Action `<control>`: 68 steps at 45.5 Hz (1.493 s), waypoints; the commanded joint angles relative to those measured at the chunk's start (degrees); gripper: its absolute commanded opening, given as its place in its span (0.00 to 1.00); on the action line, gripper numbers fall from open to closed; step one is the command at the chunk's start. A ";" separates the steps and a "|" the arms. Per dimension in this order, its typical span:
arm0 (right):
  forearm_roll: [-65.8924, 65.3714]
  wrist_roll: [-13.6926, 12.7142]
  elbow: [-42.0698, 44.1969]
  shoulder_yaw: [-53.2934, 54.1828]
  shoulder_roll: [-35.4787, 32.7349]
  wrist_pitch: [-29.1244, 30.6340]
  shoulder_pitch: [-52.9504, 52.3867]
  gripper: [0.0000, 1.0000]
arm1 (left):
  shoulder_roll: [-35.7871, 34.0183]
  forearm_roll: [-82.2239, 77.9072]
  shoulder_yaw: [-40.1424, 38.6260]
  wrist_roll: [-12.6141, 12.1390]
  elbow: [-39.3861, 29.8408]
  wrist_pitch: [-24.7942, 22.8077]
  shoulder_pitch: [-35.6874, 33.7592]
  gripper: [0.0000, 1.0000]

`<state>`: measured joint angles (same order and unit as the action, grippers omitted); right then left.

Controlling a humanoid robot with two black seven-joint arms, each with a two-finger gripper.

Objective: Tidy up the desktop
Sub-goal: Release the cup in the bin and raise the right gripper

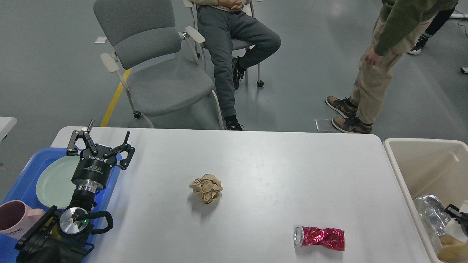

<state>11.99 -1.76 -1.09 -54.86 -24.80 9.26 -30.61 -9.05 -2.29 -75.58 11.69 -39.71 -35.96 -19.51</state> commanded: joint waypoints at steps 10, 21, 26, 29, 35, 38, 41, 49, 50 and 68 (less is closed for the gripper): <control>0.05 -0.08 -0.05 1.33 1.95 -5.65 1.60 0.89 | -0.01 0.00 0.00 0.00 -0.01 0.01 0.00 0.97; -0.12 0.01 -0.75 1.59 2.47 -7.77 1.69 1.00 | -0.01 0.00 0.00 0.00 0.07 0.01 0.00 0.97; -0.12 0.01 -1.19 1.59 2.21 -7.77 1.52 1.00 | -0.01 0.00 0.00 0.00 -0.01 0.01 -0.09 0.97; -0.12 0.01 -1.80 1.59 1.95 -7.77 1.34 1.00 | -0.01 0.00 0.00 0.00 -0.01 0.01 -0.09 0.97; -0.39 -0.08 -3.30 1.51 1.51 -7.68 0.81 1.00 | -0.01 0.00 0.00 0.00 0.07 0.01 0.00 0.97; -0.47 -0.08 -3.56 1.59 1.42 -7.59 0.20 1.00 | -0.01 0.00 -0.09 0.00 -0.01 0.01 -0.09 0.97; -0.83 -0.08 -5.14 1.16 0.89 -7.07 -1.03 1.00 | -0.01 0.00 0.00 0.00 -0.01 0.01 0.00 0.97; -2.49 -0.08 -10.94 -1.74 -2.88 -5.22 -7.79 1.00 | -0.01 0.00 -0.09 0.00 -0.01 0.01 -0.09 0.97; -3.19 -0.08 -11.64 -2.44 -3.15 -4.78 -9.11 1.00 | -0.01 0.00 0.00 0.00 -0.01 0.01 -0.09 0.97; -12.25 -0.26 -46.08 -19.14 -3.86 2.87 -49.35 1.00 | -0.01 0.00 0.00 -0.09 -0.01 0.01 -0.09 0.97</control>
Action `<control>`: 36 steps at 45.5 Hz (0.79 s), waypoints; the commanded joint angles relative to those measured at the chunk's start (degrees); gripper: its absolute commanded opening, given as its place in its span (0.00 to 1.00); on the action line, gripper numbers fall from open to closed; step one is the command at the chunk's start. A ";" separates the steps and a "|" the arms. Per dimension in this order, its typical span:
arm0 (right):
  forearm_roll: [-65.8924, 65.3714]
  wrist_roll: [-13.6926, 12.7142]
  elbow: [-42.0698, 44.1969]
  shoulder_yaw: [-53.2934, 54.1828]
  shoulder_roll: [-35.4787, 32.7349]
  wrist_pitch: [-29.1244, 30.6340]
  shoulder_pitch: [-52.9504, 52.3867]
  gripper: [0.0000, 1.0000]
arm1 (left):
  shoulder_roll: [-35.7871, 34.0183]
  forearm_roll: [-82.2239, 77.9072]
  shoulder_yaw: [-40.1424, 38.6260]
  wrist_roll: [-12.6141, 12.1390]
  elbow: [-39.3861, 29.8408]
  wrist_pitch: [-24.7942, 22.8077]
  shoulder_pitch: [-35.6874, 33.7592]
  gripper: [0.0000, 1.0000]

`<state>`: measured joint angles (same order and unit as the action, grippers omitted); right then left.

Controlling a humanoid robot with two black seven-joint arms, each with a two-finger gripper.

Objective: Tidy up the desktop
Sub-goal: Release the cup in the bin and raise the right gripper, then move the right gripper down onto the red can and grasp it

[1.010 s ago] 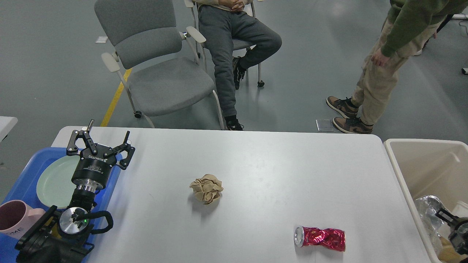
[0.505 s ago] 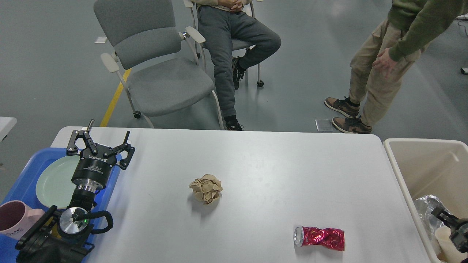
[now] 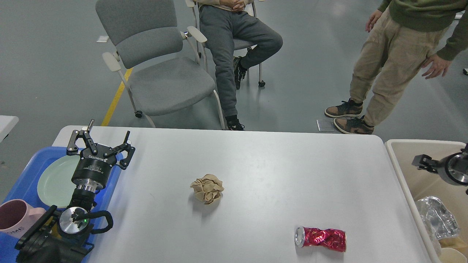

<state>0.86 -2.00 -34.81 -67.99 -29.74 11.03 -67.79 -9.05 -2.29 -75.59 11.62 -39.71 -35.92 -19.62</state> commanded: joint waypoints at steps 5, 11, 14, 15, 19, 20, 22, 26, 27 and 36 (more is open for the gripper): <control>-1.12 -0.03 -25.18 -11.27 3.89 2.76 -26.73 1.00 | 0.00 0.00 0.00 -0.02 -0.02 -0.02 0.02 0.97; -1.03 -0.03 -33.47 -13.48 8.03 9.00 -38.45 1.00 | 0.00 0.00 0.00 -0.02 -0.02 -0.02 0.02 0.97; -0.94 -0.03 -35.24 -13.13 9.96 14.88 -43.37 1.00 | 0.00 0.00 0.00 0.07 -0.02 -0.02 0.11 0.97; -0.94 -0.03 -35.76 -12.96 10.40 16.73 -44.95 1.00 | 0.00 0.00 0.00 0.07 -0.02 -0.02 0.11 0.97; -0.68 -0.11 -38.92 -12.60 12.51 22.54 -50.85 1.00 | 0.00 0.00 0.00 0.07 -0.02 -0.02 0.11 0.97; -0.68 -0.11 -39.89 -12.52 13.30 23.33 -52.25 1.00 | 0.00 0.00 0.00 0.07 -0.02 -0.02 0.11 0.97; -0.68 -0.11 -42.35 -12.25 14.18 24.21 -54.89 1.00 | 0.00 0.00 0.00 0.07 -0.02 -0.02 0.11 0.97; -0.68 -0.11 -48.15 -10.24 14.45 24.13 -60.25 1.00 | 0.00 0.00 0.00 0.07 -0.02 -0.02 0.11 0.97; -0.68 -0.11 -49.29 -9.45 14.45 24.13 -61.39 1.00 | 0.00 0.00 0.00 0.07 -0.02 -0.02 0.11 0.97; -0.68 -0.11 -57.38 -6.80 16.47 23.60 -68.96 1.00 | 0.00 0.00 -0.09 0.07 0.07 -0.02 0.11 0.97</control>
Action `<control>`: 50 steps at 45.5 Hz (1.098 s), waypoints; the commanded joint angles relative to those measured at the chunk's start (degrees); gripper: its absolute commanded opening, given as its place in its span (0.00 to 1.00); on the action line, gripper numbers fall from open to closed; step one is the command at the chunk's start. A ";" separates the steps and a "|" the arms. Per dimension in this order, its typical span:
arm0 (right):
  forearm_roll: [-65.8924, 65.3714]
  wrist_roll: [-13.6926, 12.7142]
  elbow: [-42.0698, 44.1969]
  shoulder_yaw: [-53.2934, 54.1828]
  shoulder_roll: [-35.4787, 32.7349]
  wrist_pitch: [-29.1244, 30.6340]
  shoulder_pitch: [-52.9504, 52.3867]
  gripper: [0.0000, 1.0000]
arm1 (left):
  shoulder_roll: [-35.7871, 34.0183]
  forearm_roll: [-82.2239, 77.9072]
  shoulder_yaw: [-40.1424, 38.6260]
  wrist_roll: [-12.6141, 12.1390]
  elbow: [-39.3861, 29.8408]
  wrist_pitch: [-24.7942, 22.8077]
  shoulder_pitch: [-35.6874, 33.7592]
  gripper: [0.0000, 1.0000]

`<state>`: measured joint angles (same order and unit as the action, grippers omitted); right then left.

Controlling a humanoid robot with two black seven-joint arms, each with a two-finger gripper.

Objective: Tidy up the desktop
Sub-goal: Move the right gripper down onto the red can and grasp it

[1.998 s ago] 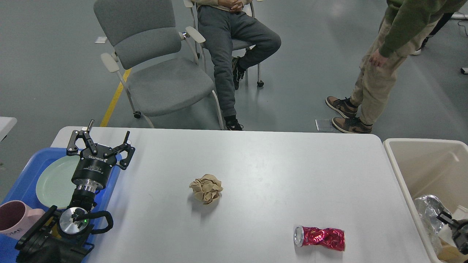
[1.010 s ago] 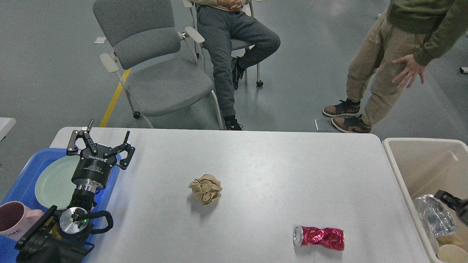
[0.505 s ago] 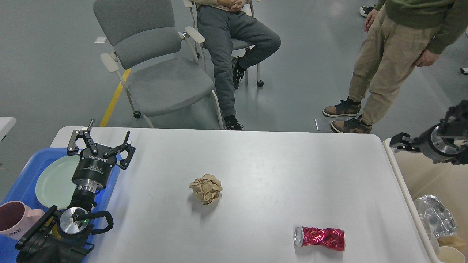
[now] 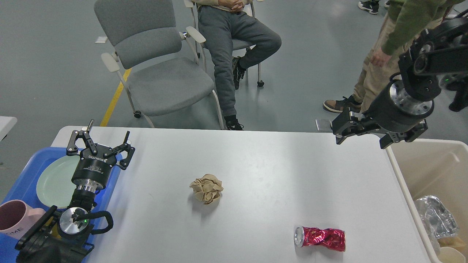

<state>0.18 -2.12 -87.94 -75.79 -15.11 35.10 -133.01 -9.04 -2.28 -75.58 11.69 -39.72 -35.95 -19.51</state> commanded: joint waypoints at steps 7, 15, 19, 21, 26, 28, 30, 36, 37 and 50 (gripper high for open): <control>0.52 0.09 -6.10 1.61 3.60 -2.06 -4.45 1.00 | -0.01 0.00 -0.01 -0.01 -0.01 0.00 -0.01 0.97; 0.53 0.18 -6.11 2.14 3.16 -1.71 -4.37 1.00 | -0.01 0.00 -0.01 -0.01 -0.01 0.00 -0.01 0.97; 0.53 0.27 -6.11 2.22 3.07 -1.71 -4.37 1.00 | -0.01 0.00 -0.01 -0.01 -0.01 0.00 -0.01 0.97; 0.53 0.27 -6.11 2.22 3.07 -1.71 -4.37 1.00 | -0.01 0.00 -0.01 -0.01 -0.01 0.00 -0.01 0.97; 0.79 0.62 -6.37 2.31 3.07 -1.88 -3.93 1.00 | -0.01 0.00 -0.01 -0.01 -0.01 0.00 -0.01 0.97; 1.92 0.62 -6.63 2.40 3.07 -2.32 -2.88 1.00 | -0.01 0.00 -0.01 -0.01 -0.01 0.00 -0.01 0.97; 4.90 0.18 -6.63 2.31 2.98 -2.50 -1.47 1.00 | -0.01 0.00 -0.01 -0.01 -0.01 0.00 -0.01 0.97; 19.39 -0.43 -6.98 2.14 2.28 -3.11 1.17 1.00 | -0.01 0.00 -0.01 -0.01 -0.01 0.00 -0.01 0.97; 22.03 -0.69 -7.16 2.22 2.36 -3.29 1.96 1.00 | -0.01 0.00 -0.01 -0.09 -0.01 0.00 -0.01 0.97; 46.75 -6.32 -6.81 6.08 1.75 -22.86 18.82 1.00 | -0.01 0.00 -0.01 -0.01 -0.01 0.00 -0.01 0.97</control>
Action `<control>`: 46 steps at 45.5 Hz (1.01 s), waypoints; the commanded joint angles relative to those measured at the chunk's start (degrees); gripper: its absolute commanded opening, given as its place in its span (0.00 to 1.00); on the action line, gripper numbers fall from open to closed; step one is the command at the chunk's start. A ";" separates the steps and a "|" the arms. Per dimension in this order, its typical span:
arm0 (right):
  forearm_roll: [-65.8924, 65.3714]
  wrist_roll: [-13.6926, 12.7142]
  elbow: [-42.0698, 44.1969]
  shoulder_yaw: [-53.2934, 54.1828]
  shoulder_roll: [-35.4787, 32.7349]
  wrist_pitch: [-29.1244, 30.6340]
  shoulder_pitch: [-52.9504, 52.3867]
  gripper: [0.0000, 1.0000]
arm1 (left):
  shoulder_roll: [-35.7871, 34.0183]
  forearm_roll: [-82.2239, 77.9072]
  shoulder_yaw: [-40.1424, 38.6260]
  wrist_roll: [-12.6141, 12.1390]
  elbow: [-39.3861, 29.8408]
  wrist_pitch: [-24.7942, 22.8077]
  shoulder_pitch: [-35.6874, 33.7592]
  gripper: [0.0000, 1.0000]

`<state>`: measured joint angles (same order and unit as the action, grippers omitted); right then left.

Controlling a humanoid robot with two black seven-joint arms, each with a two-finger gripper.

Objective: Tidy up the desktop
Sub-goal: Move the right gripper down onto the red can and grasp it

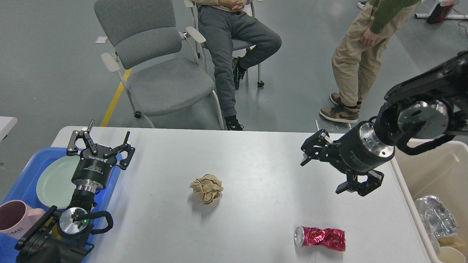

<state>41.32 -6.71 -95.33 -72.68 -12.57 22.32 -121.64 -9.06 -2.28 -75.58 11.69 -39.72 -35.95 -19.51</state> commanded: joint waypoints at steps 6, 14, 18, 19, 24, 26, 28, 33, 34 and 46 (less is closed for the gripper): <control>8.51 -1.72 1.02 9.73 -3.60 -17.49 18.00 0.98 | 0.01 -0.01 -0.01 0.00 -0.01 0.01 0.00 0.97; 11.94 -1.72 4.70 15.98 -4.13 -19.51 27.59 0.95 | 0.01 -0.01 -0.01 0.00 -0.01 -0.08 0.00 0.97; 12.03 -1.64 8.65 16.69 -4.13 -20.30 31.72 0.96 | 0.01 -0.01 -0.01 -0.09 -0.01 0.01 0.00 0.97; 12.03 -1.64 9.97 16.78 -4.13 -20.30 33.12 0.96 | 0.01 -0.01 -0.01 0.00 -0.01 -0.08 0.00 0.97; 12.12 -1.72 16.13 18.27 -4.13 -20.21 39.10 0.96 | 0.01 -0.01 -0.01 0.00 -0.01 0.01 0.00 0.97; 12.12 -1.72 17.36 18.80 -4.13 -20.30 40.78 0.96 | 0.01 -0.01 -0.01 0.00 -0.01 0.01 0.00 0.97; 12.12 -1.72 18.33 18.97 -4.13 -20.30 42.10 0.96 | 0.09 -0.01 -0.01 0.00 -0.01 0.01 0.00 0.97; 12.12 -1.72 20.35 18.98 -3.96 -20.30 44.47 0.96 | 0.09 -0.01 -0.01 -0.09 -0.01 0.01 0.00 0.97; 12.12 -1.72 20.62 19.06 -3.95 -20.30 44.74 0.96 | 0.09 -0.01 -0.01 -0.09 -0.01 0.01 0.00 0.97; 12.12 -1.72 22.72 19.06 -4.04 -20.21 47.81 0.95 | 0.09 -0.01 -0.01 -0.09 -0.01 0.01 -0.09 0.97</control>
<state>53.44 -8.43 -73.66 -53.61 -16.57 2.07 -75.18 -8.99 -2.29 -75.58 11.62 -39.73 -35.95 -19.51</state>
